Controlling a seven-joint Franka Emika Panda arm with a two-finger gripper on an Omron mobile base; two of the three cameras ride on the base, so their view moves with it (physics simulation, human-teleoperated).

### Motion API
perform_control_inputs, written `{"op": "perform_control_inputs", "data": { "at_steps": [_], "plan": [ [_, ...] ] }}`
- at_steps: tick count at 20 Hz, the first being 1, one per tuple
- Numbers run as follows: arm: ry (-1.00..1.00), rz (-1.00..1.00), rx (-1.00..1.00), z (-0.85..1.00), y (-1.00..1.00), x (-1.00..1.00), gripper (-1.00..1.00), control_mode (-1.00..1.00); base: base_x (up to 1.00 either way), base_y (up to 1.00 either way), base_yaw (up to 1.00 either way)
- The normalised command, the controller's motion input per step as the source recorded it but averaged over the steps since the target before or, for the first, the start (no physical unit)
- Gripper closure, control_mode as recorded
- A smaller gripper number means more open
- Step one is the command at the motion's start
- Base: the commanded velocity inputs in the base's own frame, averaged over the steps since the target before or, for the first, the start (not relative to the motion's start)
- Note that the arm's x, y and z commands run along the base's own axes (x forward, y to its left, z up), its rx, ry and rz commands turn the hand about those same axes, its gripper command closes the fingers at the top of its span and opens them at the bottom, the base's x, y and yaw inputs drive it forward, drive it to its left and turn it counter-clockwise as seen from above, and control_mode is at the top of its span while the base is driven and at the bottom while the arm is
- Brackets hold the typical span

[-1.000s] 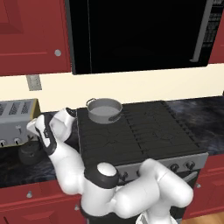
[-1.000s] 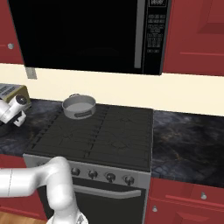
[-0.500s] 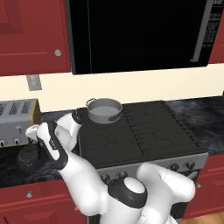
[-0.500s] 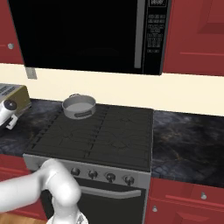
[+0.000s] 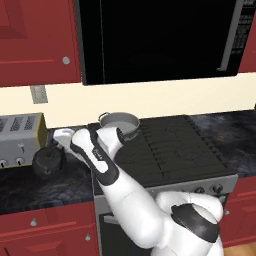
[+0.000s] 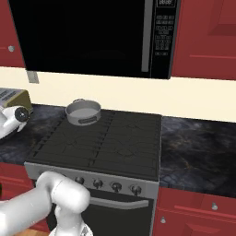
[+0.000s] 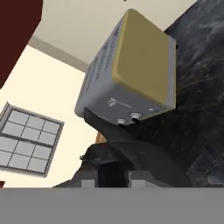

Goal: Pick the kettle from the counter and place it on a stove burner. Then turn the burner on.

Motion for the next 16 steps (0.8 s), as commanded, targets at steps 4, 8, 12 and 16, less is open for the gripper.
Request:
{"op": "perform_control_inputs", "data": {
  "at_steps": [4,8,12,16],
  "plan": [
    [0.23,-0.11,0.21,0.54,-1.0,-0.15,1.0,-1.0,0.0,0.0,0.0],
    [0.33,-0.14,0.2,0.2,-1.0,-0.22,1.0,-1.0,0.0,0.0,0.0],
    [0.4,-0.2,0.18,0.03,-1.0,-0.15,1.0,-1.0,0.0,0.0,0.0],
    [0.51,-0.27,0.11,0.0,-1.0,0.0,1.0,-1.0,0.0,0.0,0.0]
  ]
}}
